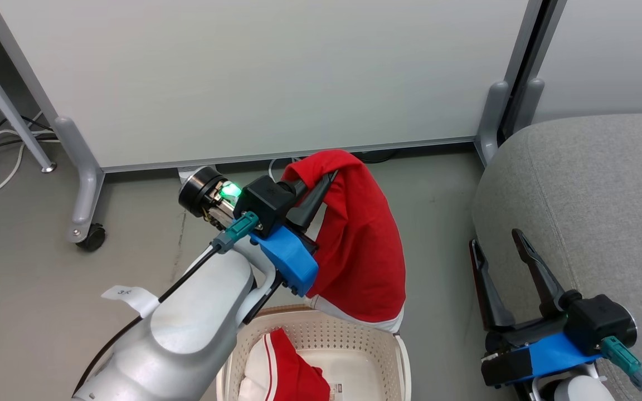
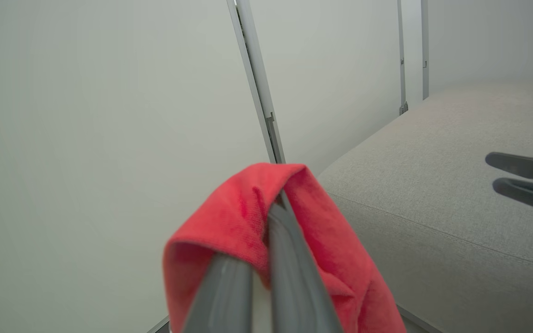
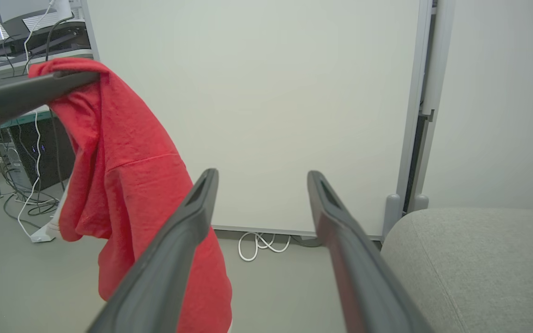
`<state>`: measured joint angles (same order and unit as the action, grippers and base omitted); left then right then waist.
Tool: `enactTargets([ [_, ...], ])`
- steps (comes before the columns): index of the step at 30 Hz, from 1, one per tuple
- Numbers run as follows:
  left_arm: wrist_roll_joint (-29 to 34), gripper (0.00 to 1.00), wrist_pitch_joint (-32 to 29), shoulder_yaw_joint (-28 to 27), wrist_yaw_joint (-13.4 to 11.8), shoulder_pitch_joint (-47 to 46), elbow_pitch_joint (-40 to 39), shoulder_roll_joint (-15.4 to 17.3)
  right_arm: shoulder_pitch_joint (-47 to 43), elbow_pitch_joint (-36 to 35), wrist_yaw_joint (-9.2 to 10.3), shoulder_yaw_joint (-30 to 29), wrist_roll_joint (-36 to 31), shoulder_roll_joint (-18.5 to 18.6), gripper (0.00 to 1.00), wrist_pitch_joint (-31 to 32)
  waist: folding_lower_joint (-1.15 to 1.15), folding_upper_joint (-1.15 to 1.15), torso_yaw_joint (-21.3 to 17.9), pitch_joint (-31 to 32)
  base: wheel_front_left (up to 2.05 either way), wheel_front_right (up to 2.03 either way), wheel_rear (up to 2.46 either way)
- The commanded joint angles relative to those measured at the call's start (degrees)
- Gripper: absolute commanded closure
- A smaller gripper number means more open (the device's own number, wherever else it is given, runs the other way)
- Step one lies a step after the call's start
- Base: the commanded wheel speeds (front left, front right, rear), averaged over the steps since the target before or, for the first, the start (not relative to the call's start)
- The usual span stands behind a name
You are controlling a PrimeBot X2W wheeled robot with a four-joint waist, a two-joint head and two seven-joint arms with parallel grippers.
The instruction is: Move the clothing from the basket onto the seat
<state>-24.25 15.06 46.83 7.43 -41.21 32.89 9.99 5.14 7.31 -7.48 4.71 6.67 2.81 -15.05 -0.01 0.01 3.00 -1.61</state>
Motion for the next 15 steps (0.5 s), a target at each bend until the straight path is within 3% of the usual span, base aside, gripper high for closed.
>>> enactTargets([
  [1, 0.0, 1.0, 0.2, -0.1, 0.0, 0.4, -0.3, -0.1, -0.6, 0.1, -0.04, 0.0, 0.2, 0.1, 0.0, -0.2, 0.01, -0.01, 0.2, 0.2, 0.0, 0.0, 0.0],
  [15, 0.3, 1.0, 0.2, 0.4, 0.0, 0.3, -0.8, -0.7, 5.4, 1.0, -0.03, 5.3, -1.3, 0.9, 0.0, -0.2, 0.01, -0.01, 1.3, 0.4, 0.0, 0.0, 0.0],
])
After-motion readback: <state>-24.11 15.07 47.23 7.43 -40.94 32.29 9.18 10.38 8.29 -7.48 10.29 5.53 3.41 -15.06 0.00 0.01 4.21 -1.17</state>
